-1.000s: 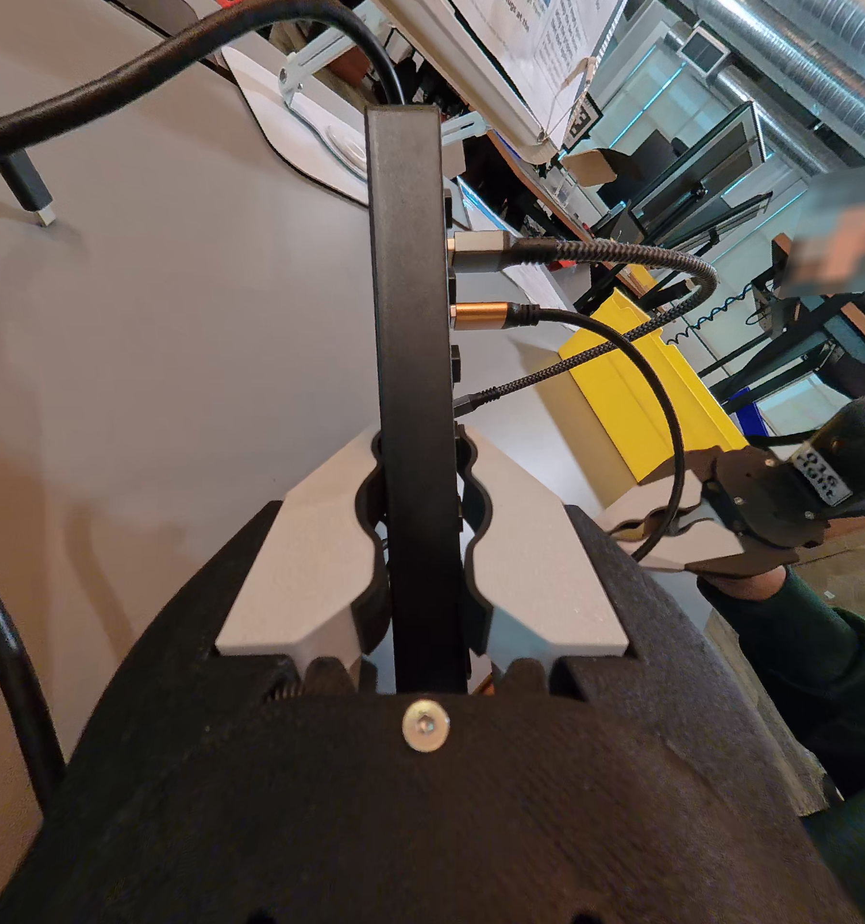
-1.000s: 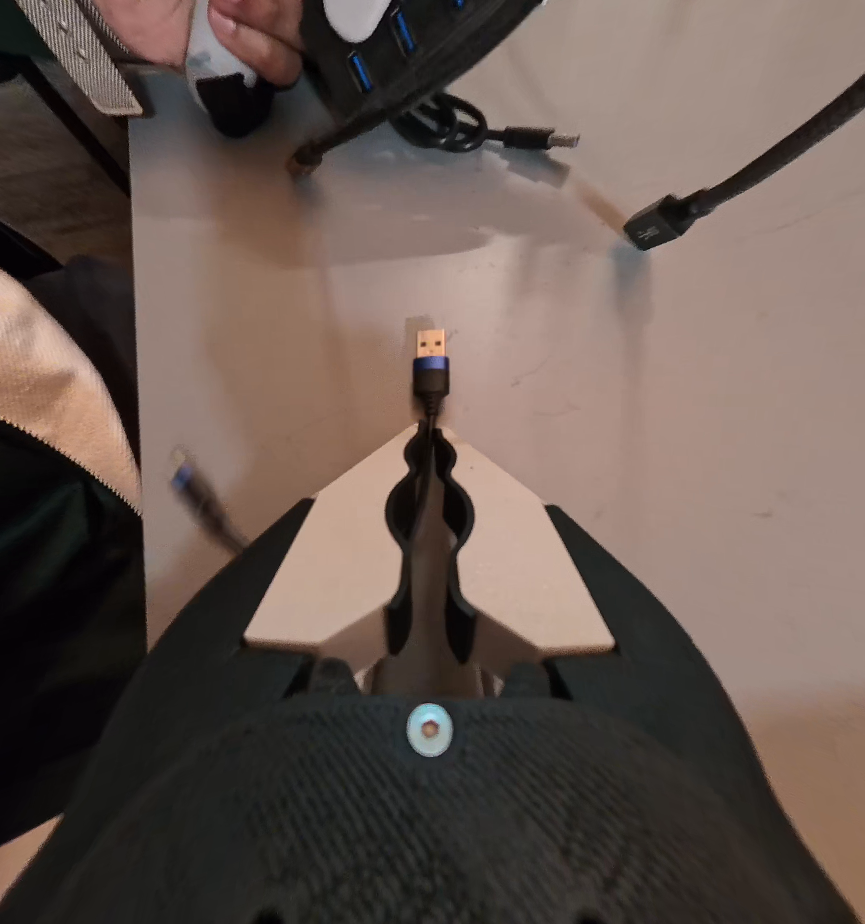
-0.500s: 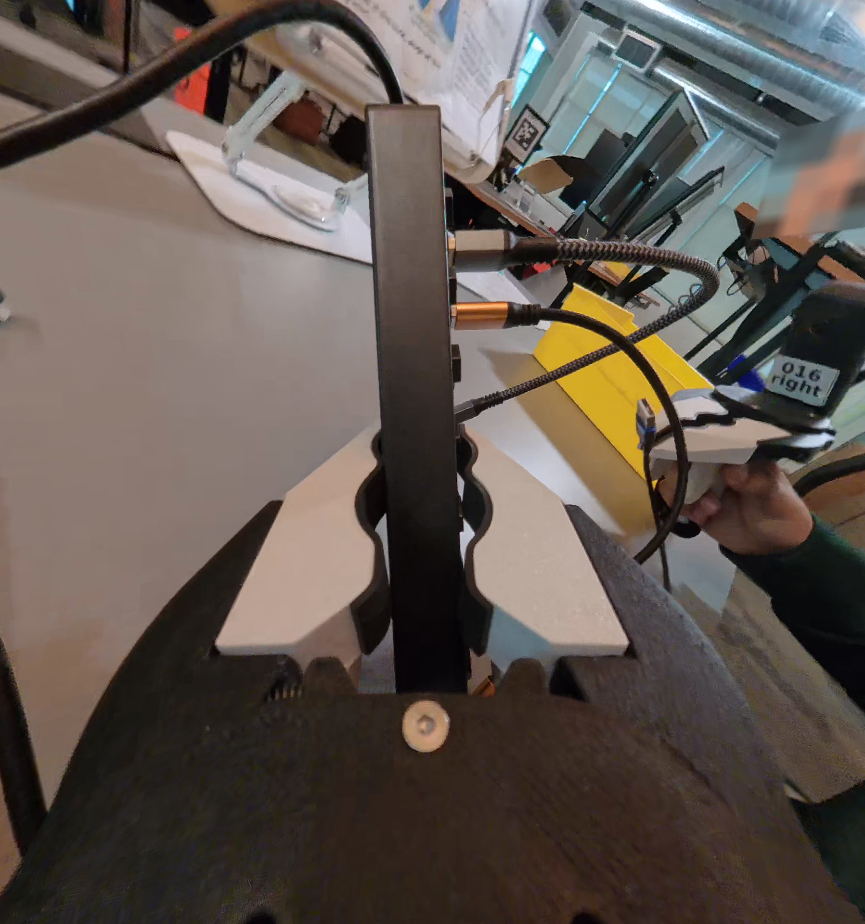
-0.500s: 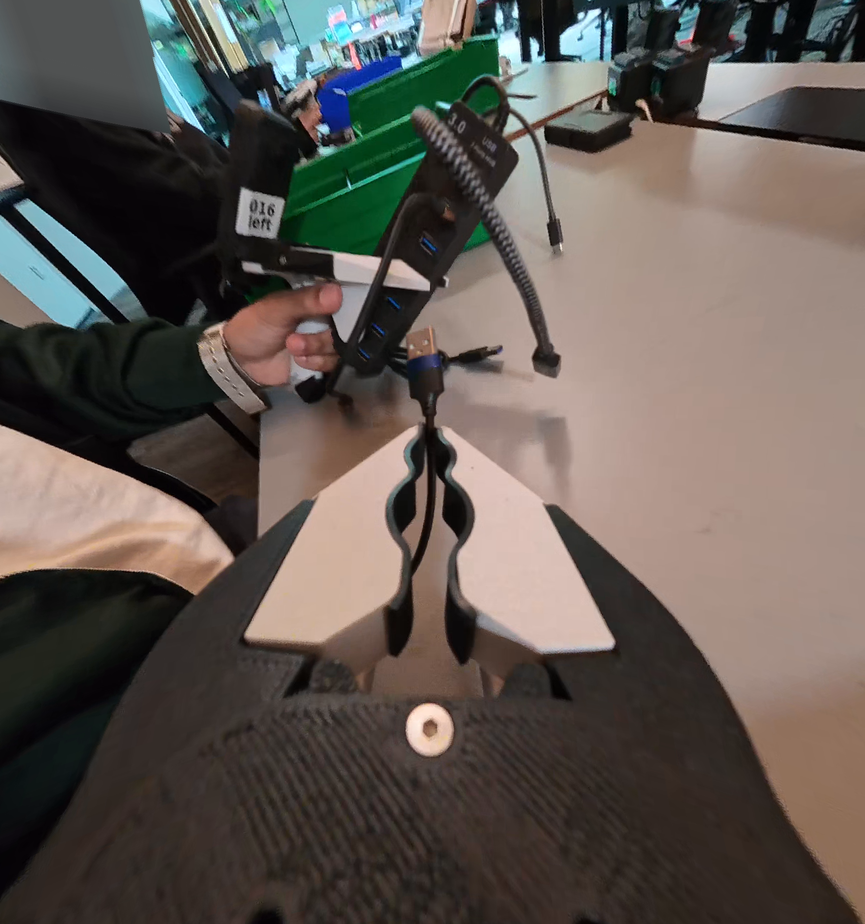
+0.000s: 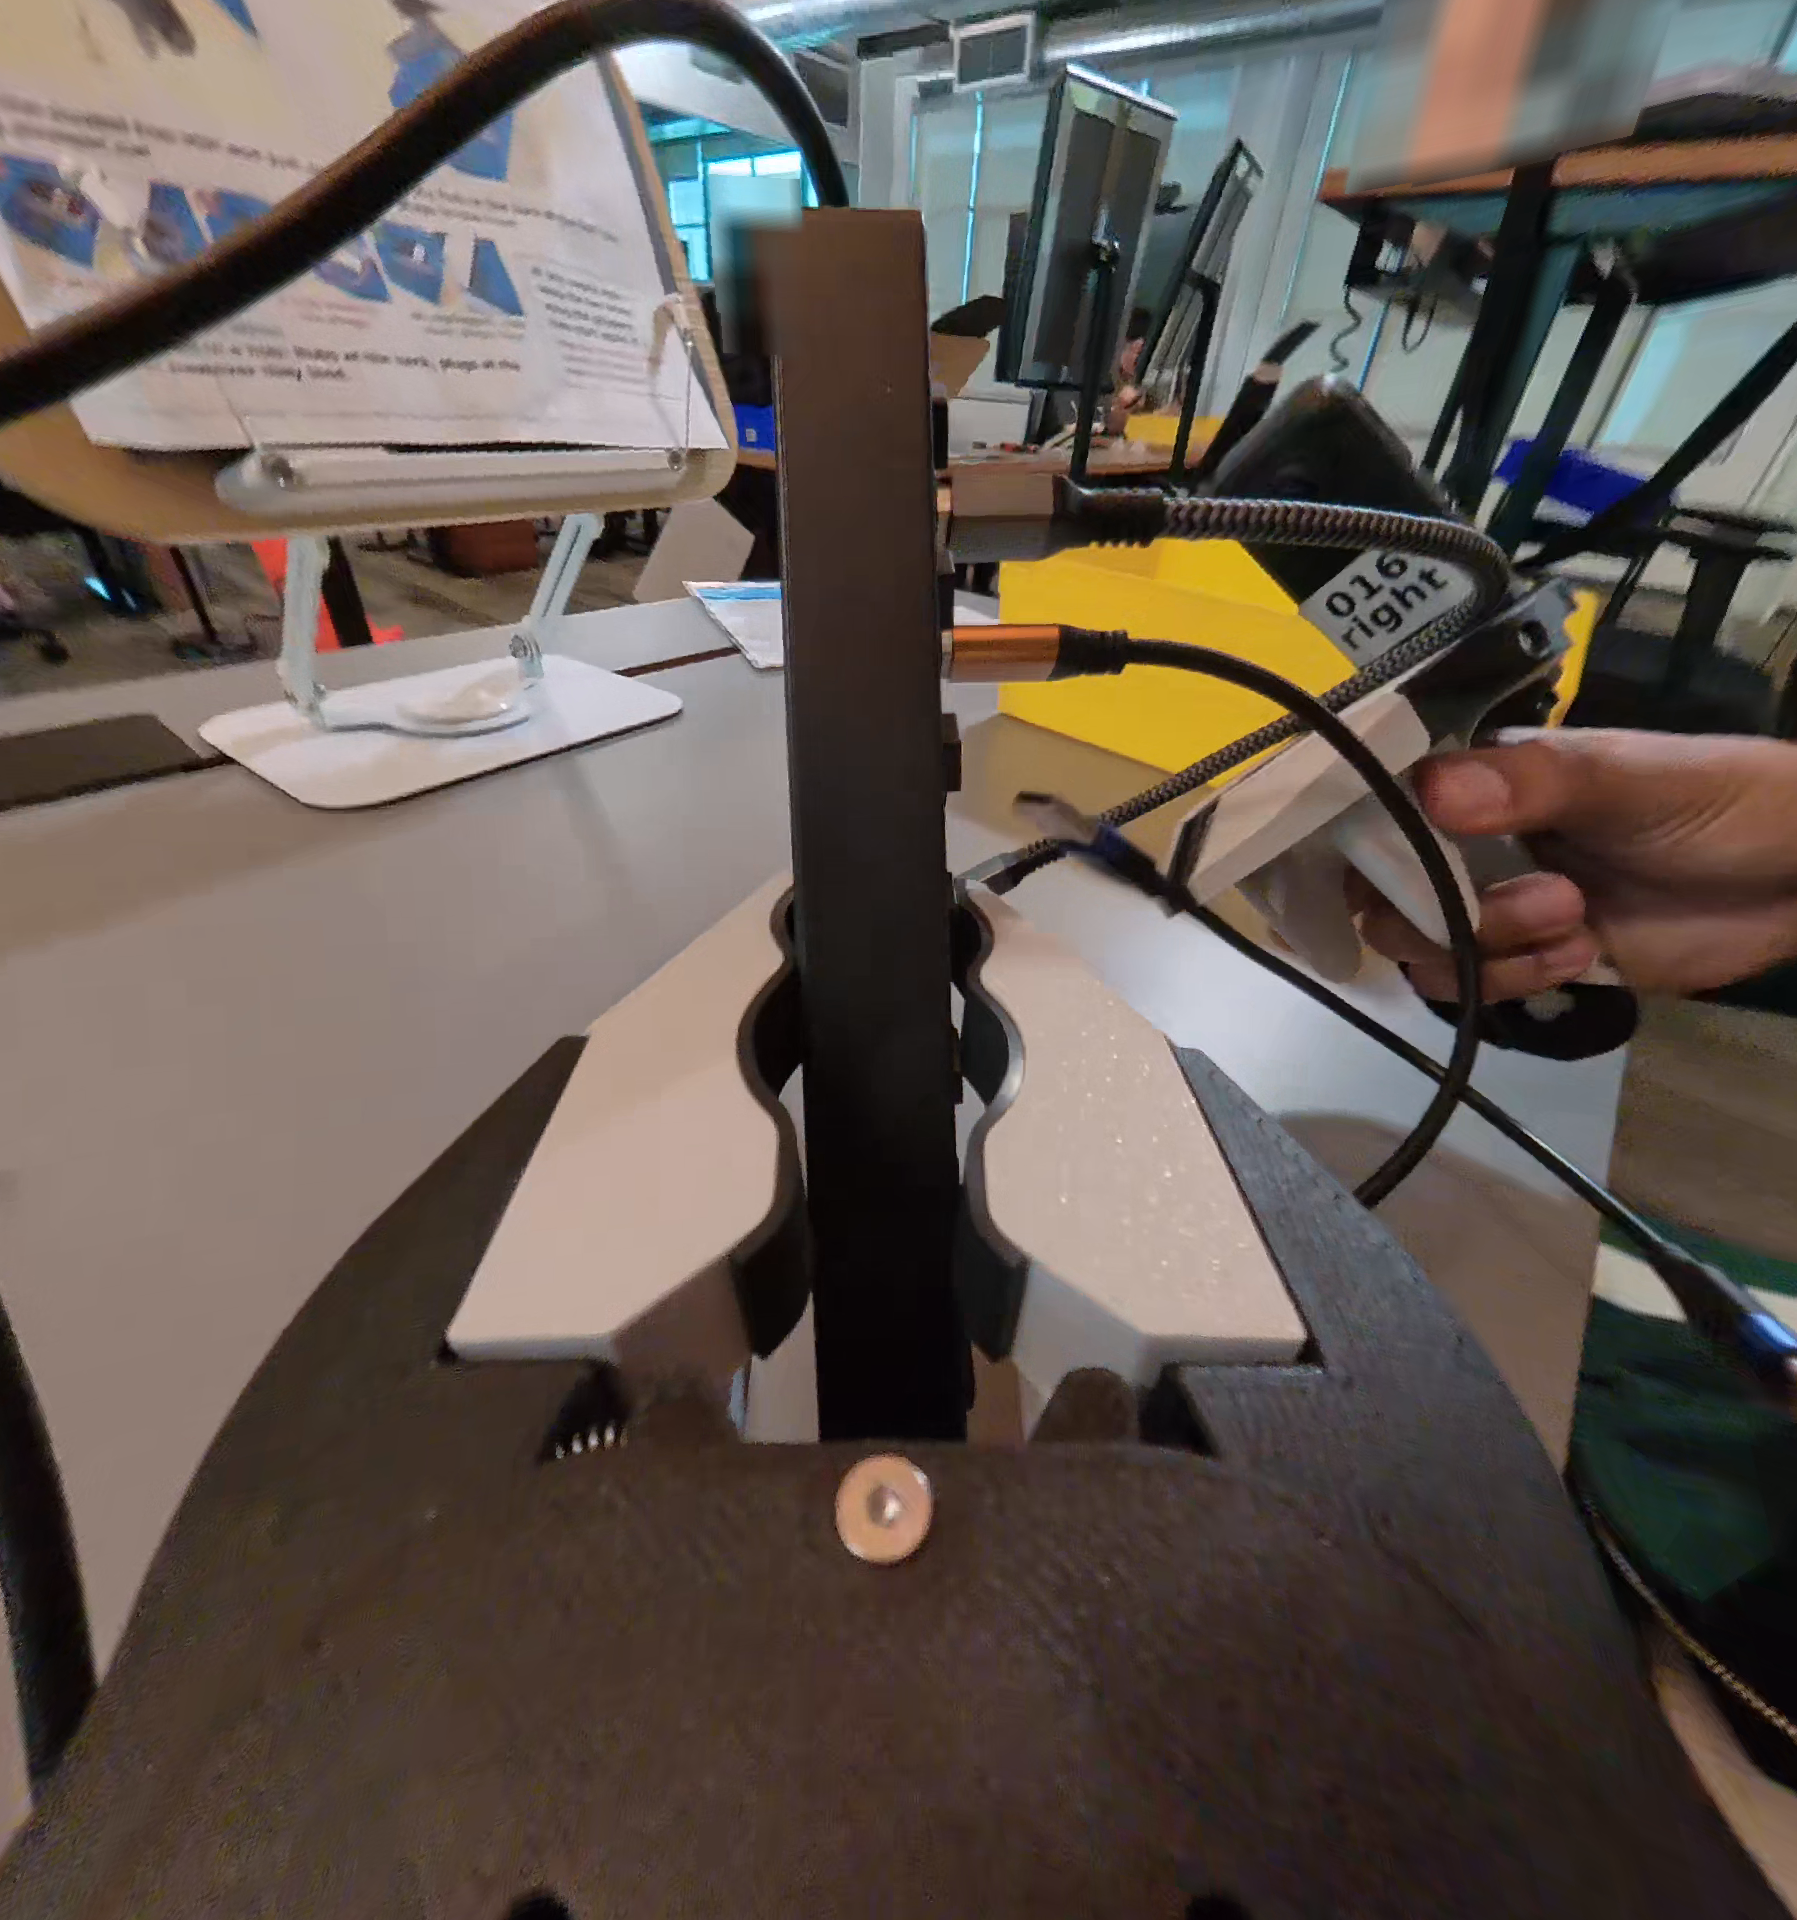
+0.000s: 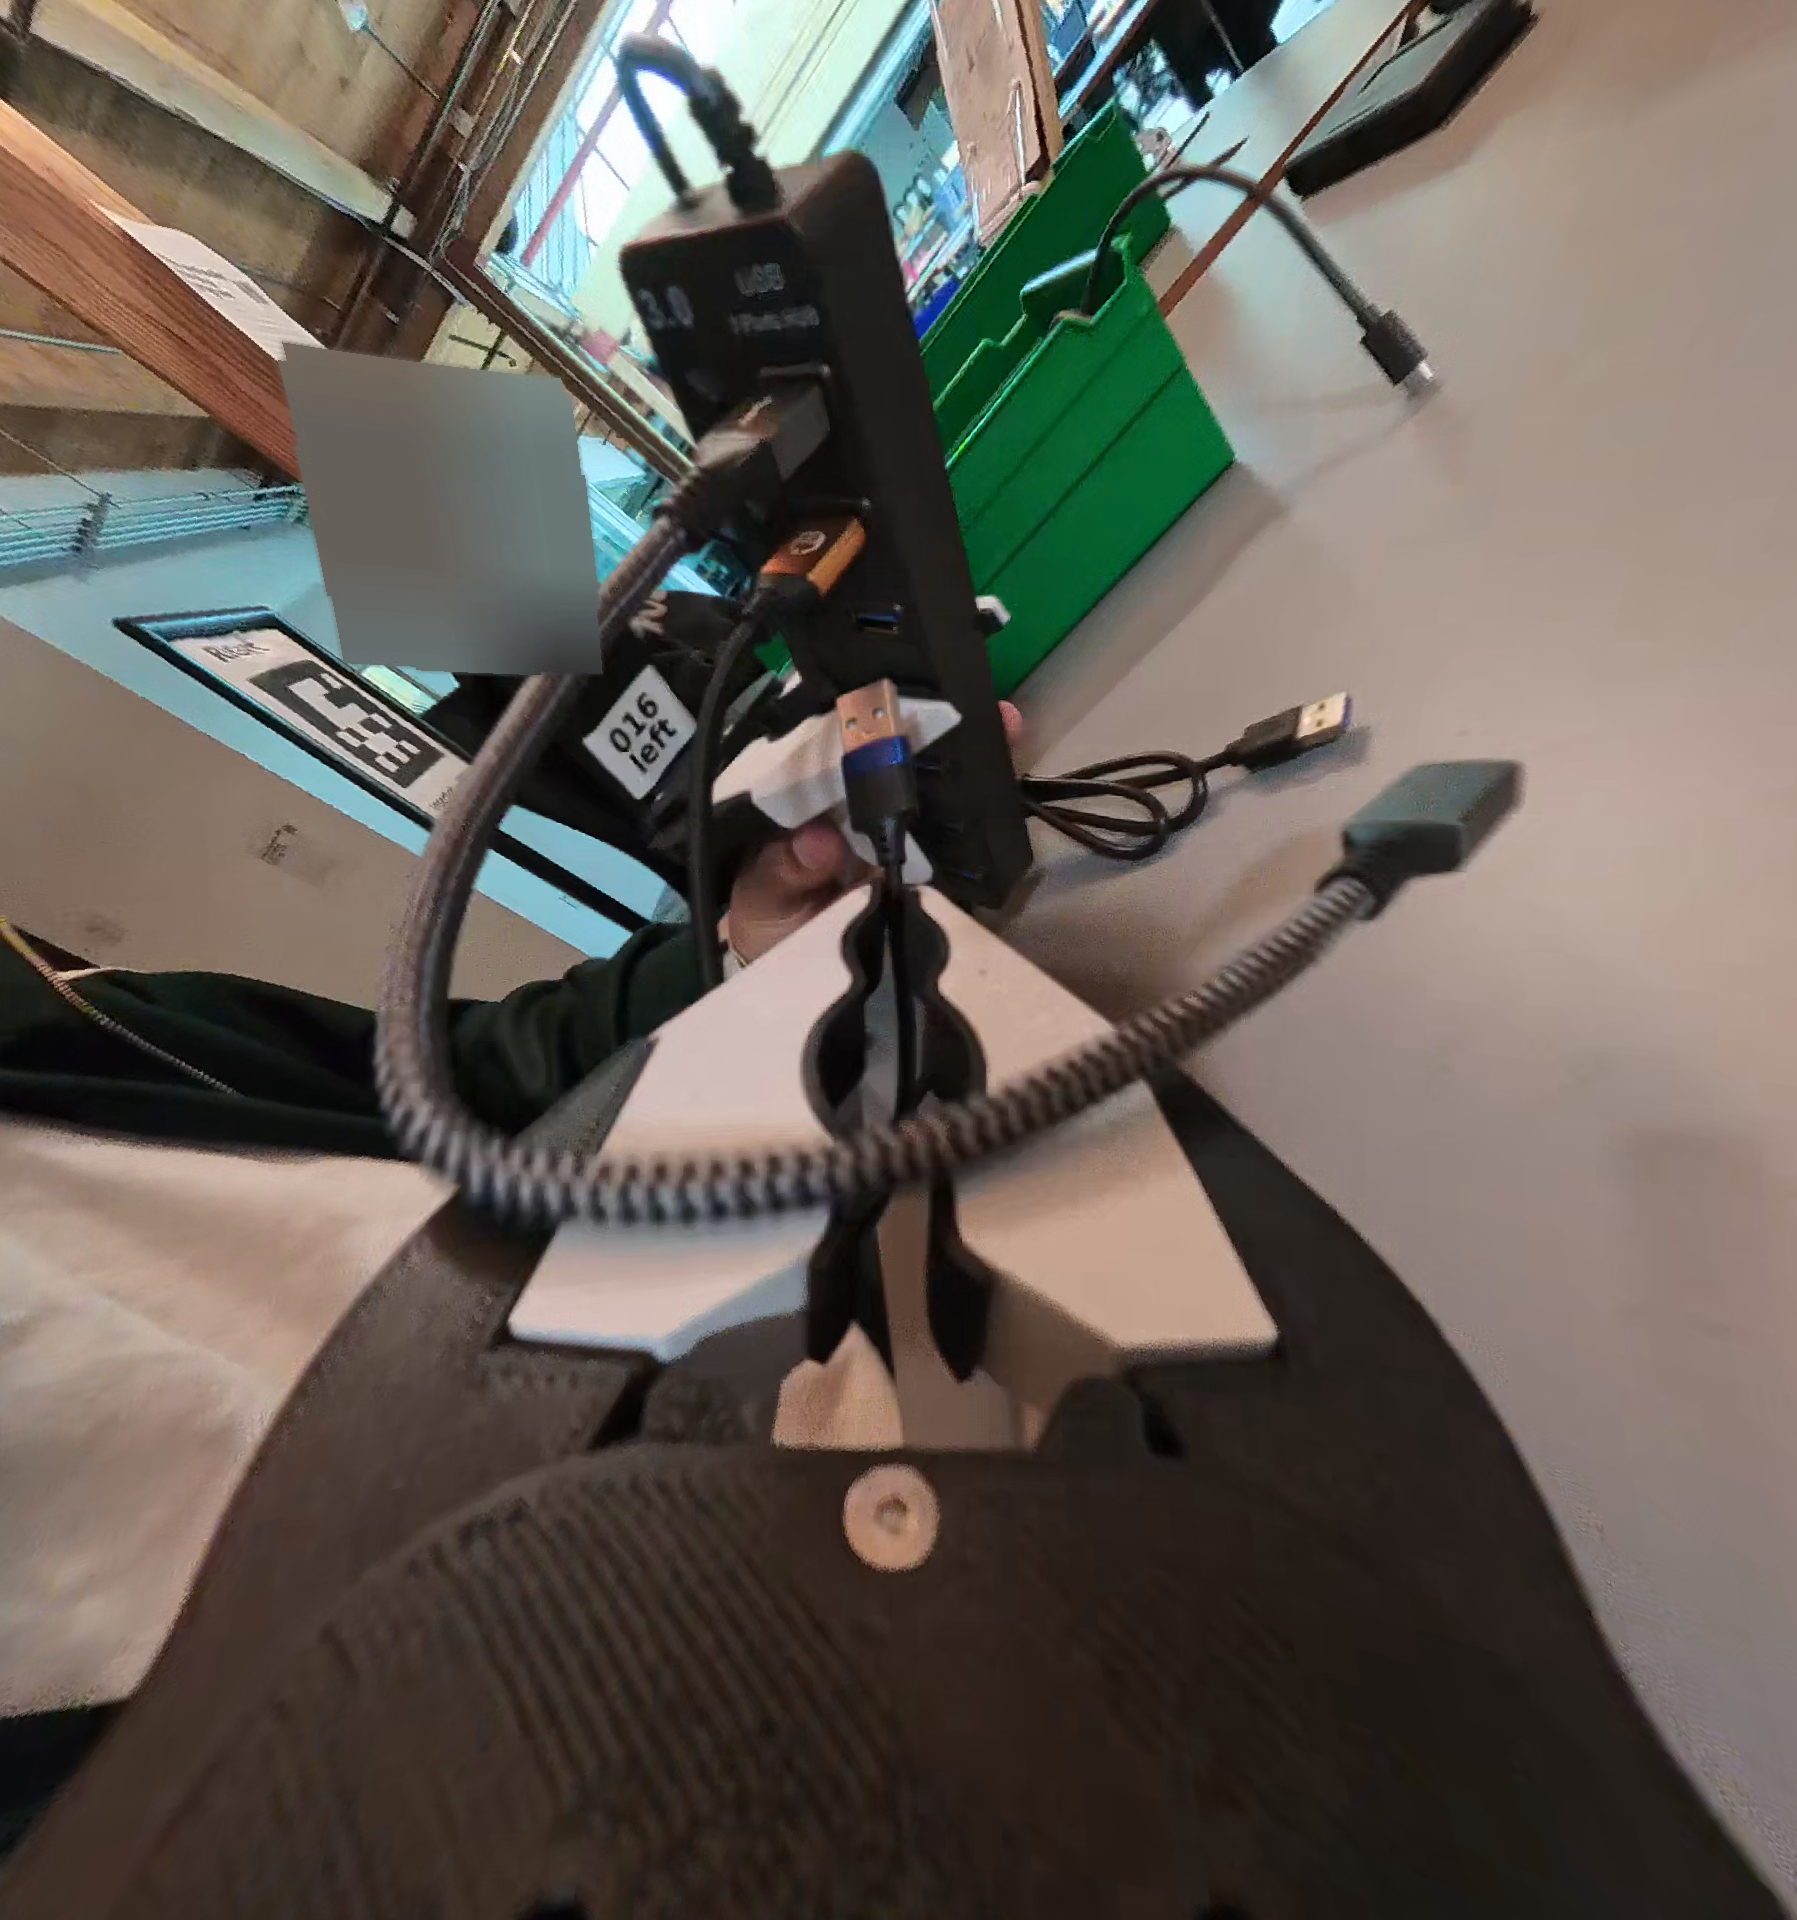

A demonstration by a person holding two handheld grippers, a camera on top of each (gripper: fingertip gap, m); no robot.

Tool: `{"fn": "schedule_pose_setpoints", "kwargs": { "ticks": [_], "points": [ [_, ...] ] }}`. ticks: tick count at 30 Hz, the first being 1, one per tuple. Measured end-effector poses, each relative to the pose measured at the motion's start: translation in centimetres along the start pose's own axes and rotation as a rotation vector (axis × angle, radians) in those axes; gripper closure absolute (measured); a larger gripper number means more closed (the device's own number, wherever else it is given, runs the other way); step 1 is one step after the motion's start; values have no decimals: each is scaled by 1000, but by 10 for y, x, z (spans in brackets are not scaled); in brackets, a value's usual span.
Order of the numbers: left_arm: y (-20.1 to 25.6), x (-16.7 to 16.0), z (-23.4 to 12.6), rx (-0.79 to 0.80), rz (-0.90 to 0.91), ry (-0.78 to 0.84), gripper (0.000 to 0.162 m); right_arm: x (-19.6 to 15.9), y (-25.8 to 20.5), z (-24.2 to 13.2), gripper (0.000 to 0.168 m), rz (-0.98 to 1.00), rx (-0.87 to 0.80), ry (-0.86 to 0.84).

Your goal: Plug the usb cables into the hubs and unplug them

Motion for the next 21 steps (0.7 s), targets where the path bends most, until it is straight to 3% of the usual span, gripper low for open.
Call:
{"fn": "schedule_pose_setpoints", "kwargs": {
  "ticks": [7,11,21],
  "points": [
    [8,0,1,91,176,-28,139,-5,-2,5,167,114,19,62],
    [7,0,2,138,186,-52,139,-7,4,3,167,92,-32,45],
    [-41,-6,-15,516,-87,-153,139,0,30,-27,166,-220,-515,-171]
  ]
}}
Point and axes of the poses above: each gripper's, where its closed fingertips meet, z out along the fingers, x out of its top, y = z × x across the jaws, the point moved 10 cm from there along -z, back along the fingers, and after that the axes turned 4 degrees about z, right-handed, at the moved point
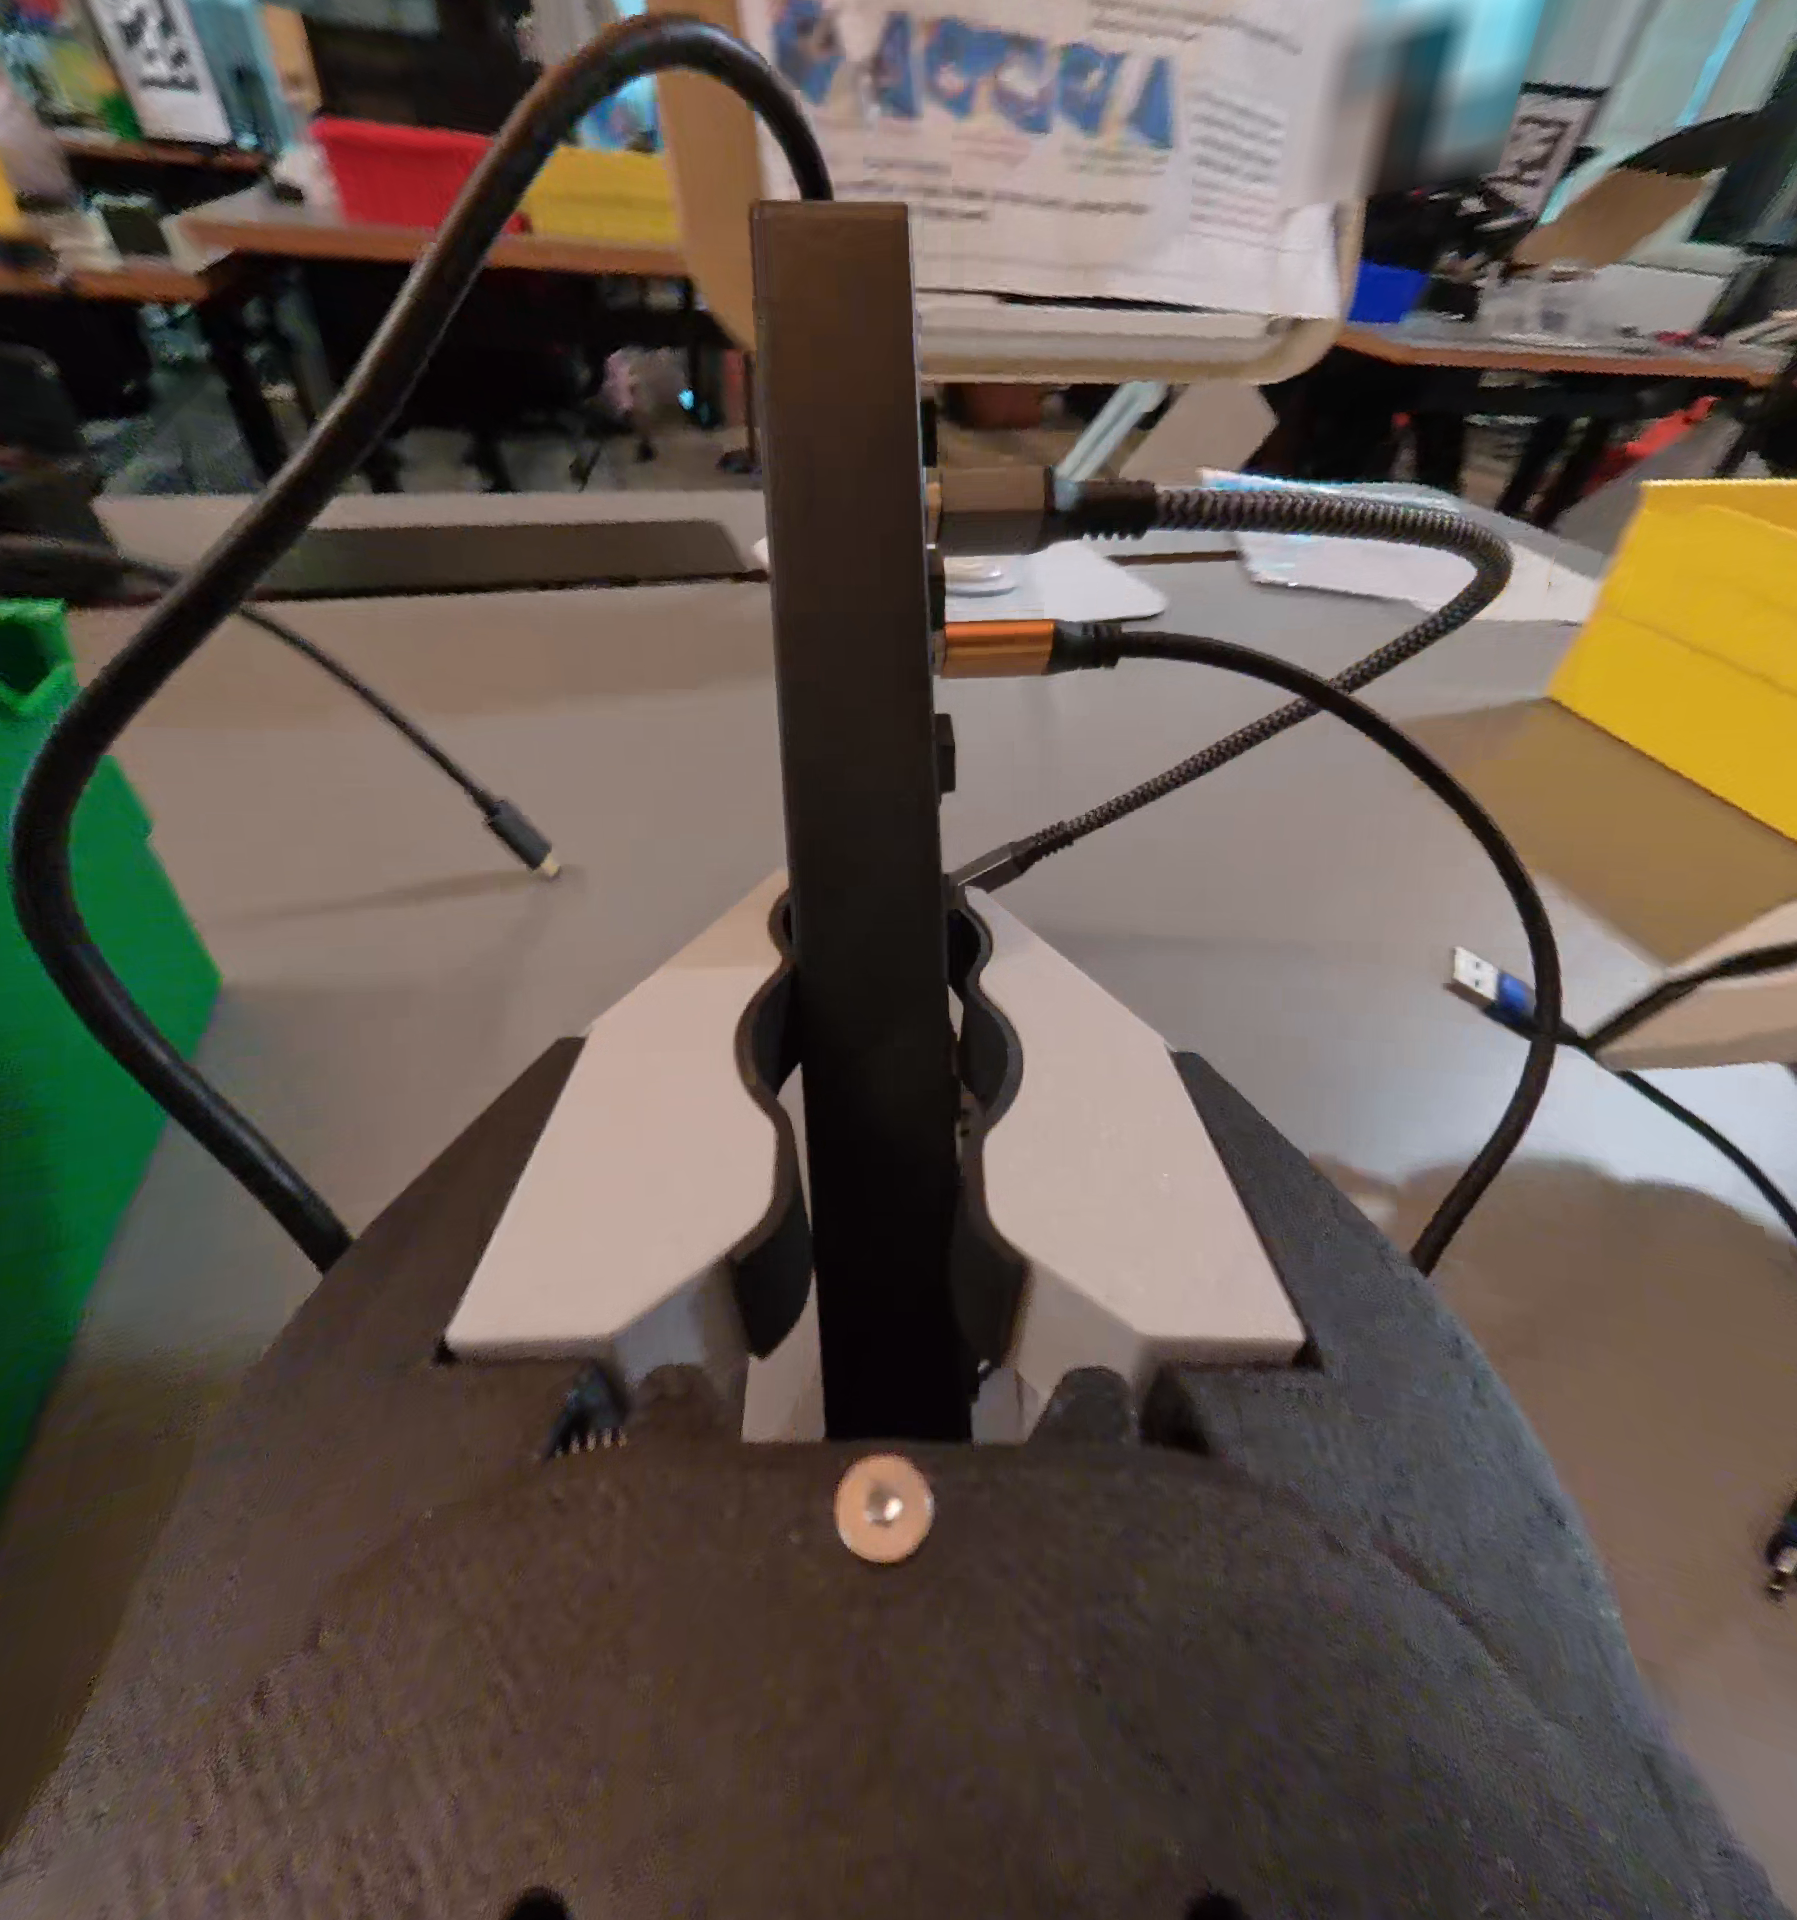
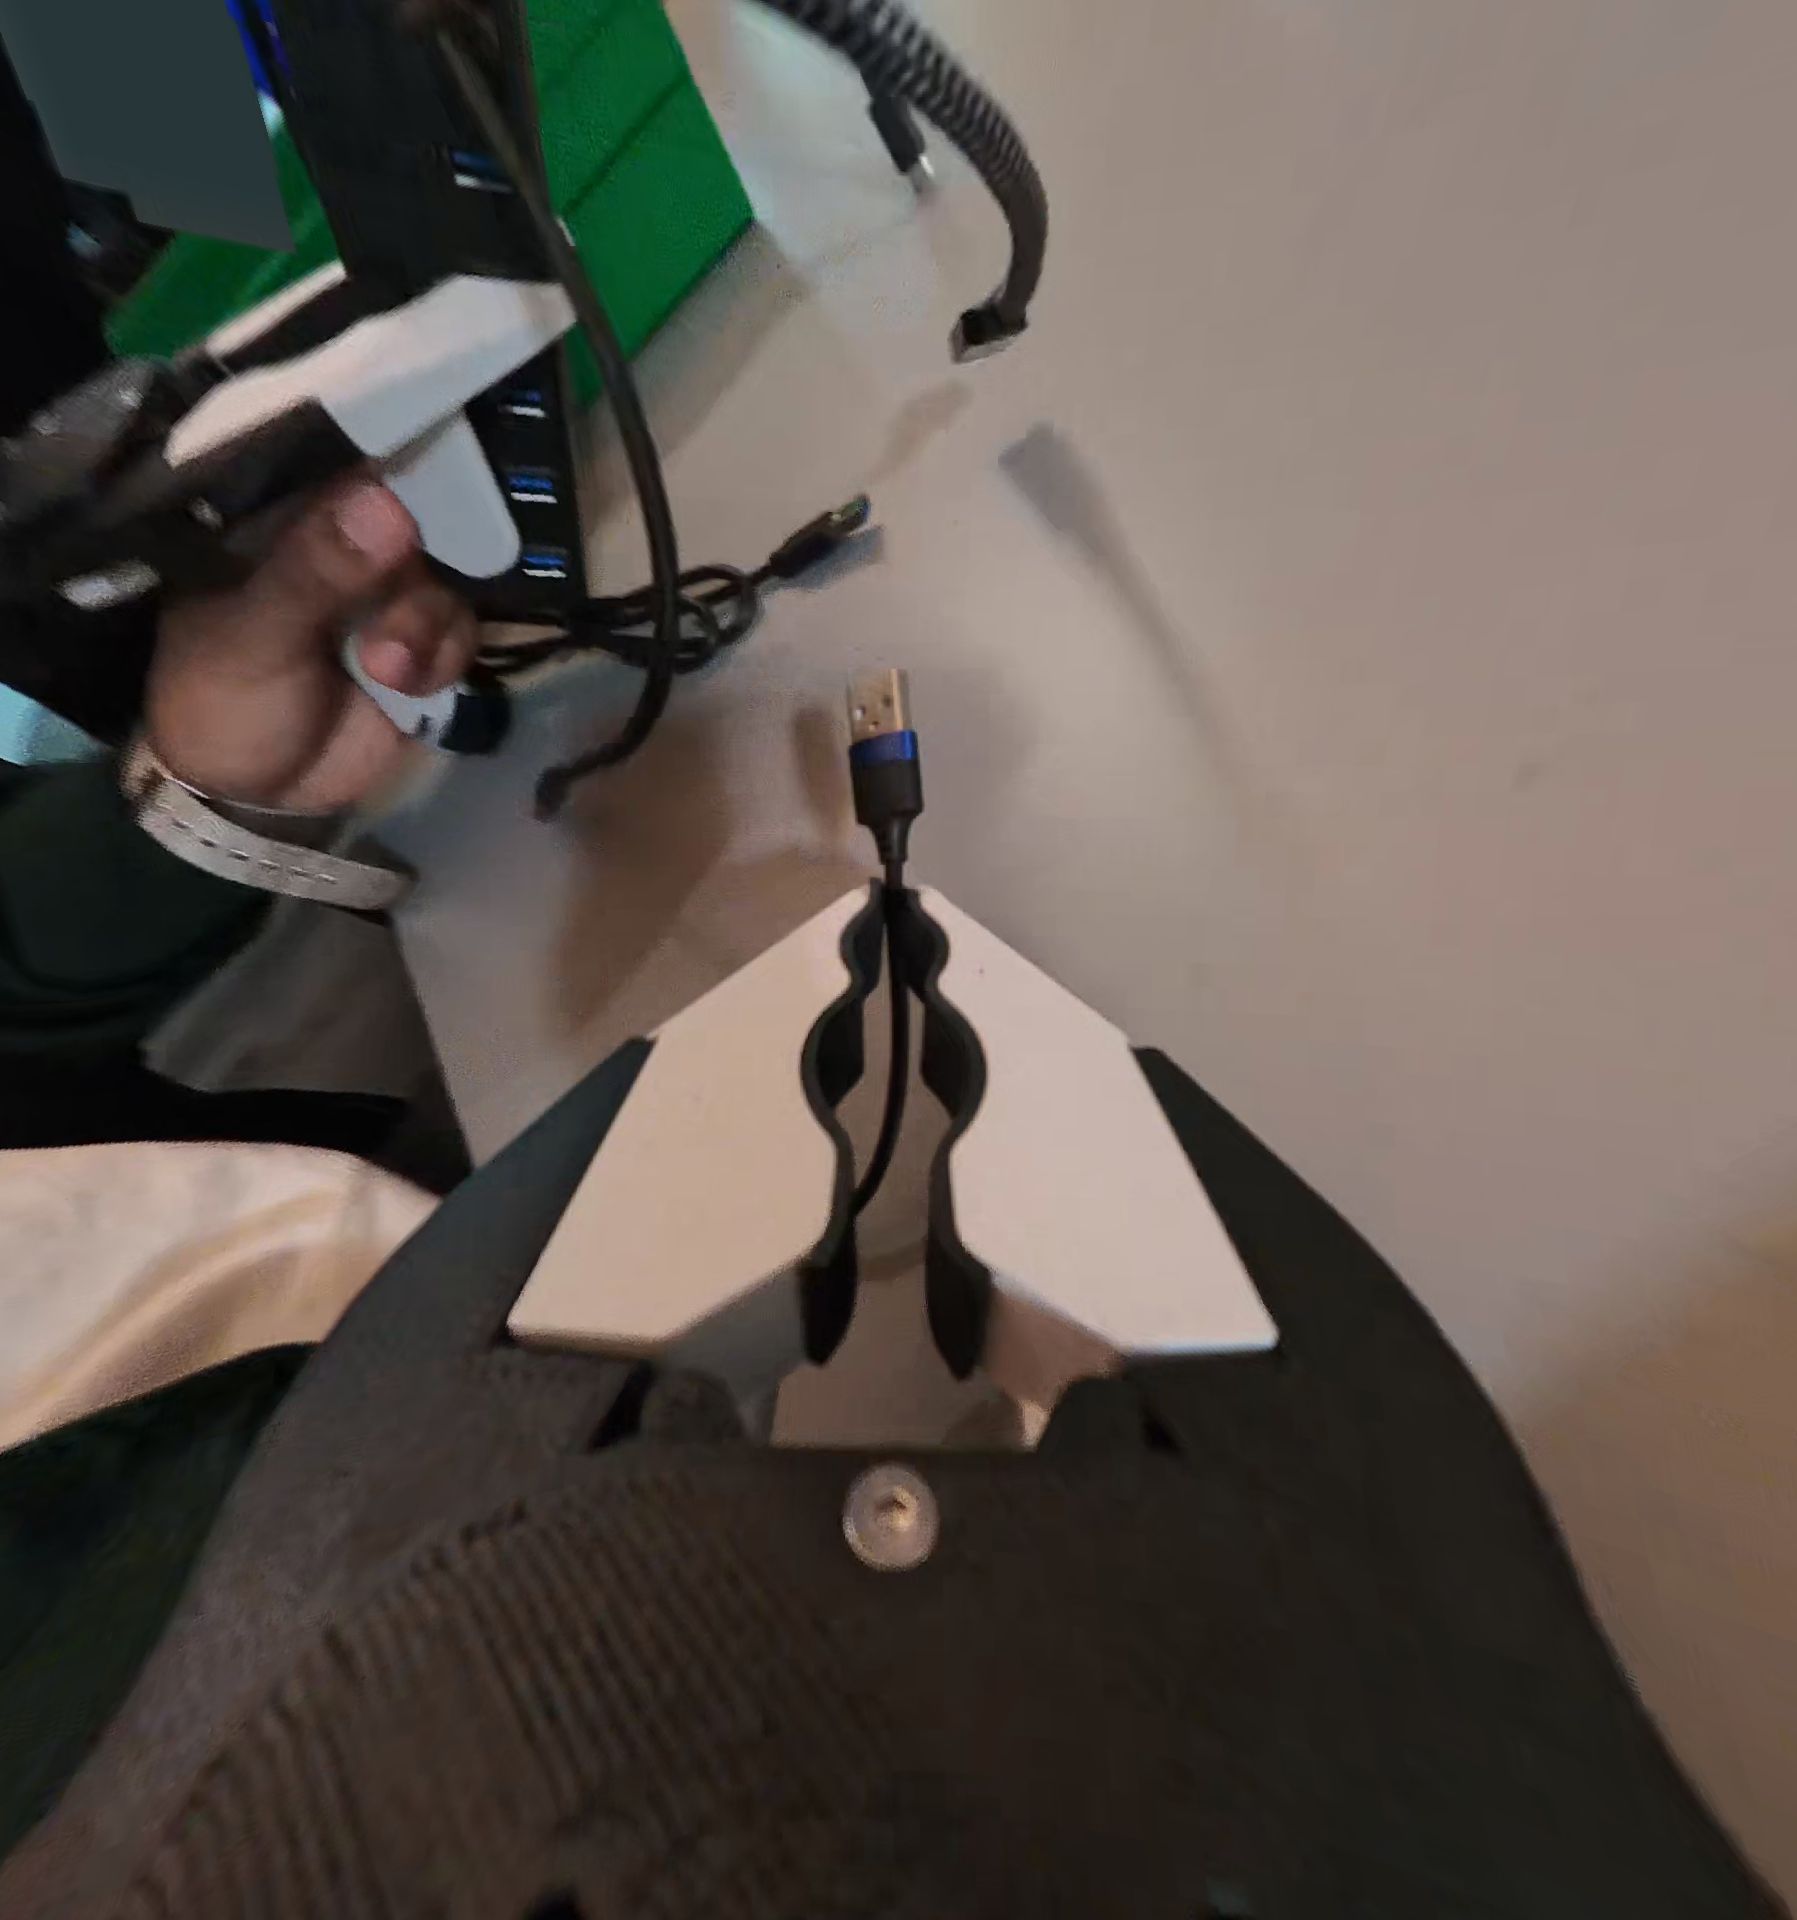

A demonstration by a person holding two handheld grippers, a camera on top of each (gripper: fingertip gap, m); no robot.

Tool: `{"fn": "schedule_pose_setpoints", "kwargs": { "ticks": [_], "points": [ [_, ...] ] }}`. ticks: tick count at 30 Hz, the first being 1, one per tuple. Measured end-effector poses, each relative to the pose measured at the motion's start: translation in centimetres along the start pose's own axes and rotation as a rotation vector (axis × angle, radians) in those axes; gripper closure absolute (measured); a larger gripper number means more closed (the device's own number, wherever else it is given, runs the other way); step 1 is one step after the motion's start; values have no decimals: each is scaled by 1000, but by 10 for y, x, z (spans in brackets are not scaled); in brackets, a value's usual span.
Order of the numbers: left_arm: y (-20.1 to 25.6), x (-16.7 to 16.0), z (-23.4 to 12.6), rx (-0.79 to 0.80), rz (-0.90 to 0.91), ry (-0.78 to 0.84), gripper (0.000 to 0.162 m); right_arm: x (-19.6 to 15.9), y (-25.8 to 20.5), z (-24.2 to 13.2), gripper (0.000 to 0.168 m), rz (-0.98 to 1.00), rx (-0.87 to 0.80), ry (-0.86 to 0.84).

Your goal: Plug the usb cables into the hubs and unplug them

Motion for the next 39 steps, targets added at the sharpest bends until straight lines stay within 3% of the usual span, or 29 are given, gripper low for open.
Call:
{"fn": "schedule_pose_setpoints", "kwargs": {
  "ticks": [2,6,12,18,25,30,34,39],
  "points": [
    [-2,0,1,23,-14,-10,139,2,1,-2,166,-69,-60,-5],
    [0,0,1,19,8,-15,139,2,-2,-2,145,-220,-169,0],
    [1,-1,2,0,5,-22,139,-4,-14,9,149,-564,-337,-1],
    [0,-1,2,-16,-12,-30,139,-4,-3,32,149,-480,-376,-53],
    [2,-1,3,-15,1,-33,139,-3,-4,32,164,-497,-386,-48],
    [2,-1,3,-15,6,-35,139,18,-29,5,163,-444,-243,87],
    [-6,-4,5,-6,-89,-71,139,27,-51,-20,163,-399,-167,105],
    [-2,-3,5,-5,-55,-67,139,40,-82,-9,164,-258,138,111]
  ]
}}
Point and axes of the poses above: each gripper's, where its closed fingertips meet, z out along the fingers, x out of its top, y = z × x across the jaws, the point moved 10 cm from there along -z, back along the fingers, and after that the axes turned 4 degrees about z, right-handed, at the moved point
